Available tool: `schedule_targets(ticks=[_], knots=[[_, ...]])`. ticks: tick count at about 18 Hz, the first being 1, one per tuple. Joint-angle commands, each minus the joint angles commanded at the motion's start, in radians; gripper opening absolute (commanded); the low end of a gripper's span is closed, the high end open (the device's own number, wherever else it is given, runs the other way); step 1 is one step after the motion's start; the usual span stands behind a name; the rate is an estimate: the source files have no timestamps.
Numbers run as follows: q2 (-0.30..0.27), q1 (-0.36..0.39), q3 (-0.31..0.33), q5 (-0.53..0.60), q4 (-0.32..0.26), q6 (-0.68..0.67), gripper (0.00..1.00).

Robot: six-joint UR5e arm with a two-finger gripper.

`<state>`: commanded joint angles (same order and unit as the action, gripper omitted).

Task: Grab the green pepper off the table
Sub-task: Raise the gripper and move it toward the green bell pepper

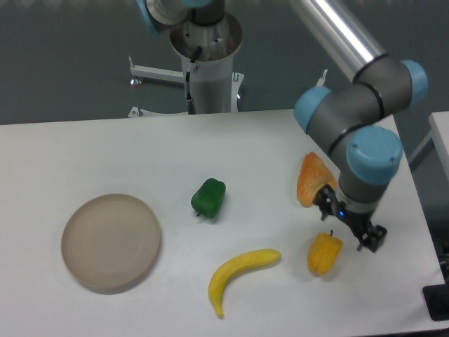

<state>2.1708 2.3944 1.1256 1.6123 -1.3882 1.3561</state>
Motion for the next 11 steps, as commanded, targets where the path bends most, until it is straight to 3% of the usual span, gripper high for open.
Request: schedule_targets(ticks=[4, 11], knots=[[-0.055, 0.008, 0.084, -0.066, 0.000, -0.081, 1.00], [-0.115, -0.030, 0.221, -0.259, 0.012, -0.411, 1.00]])
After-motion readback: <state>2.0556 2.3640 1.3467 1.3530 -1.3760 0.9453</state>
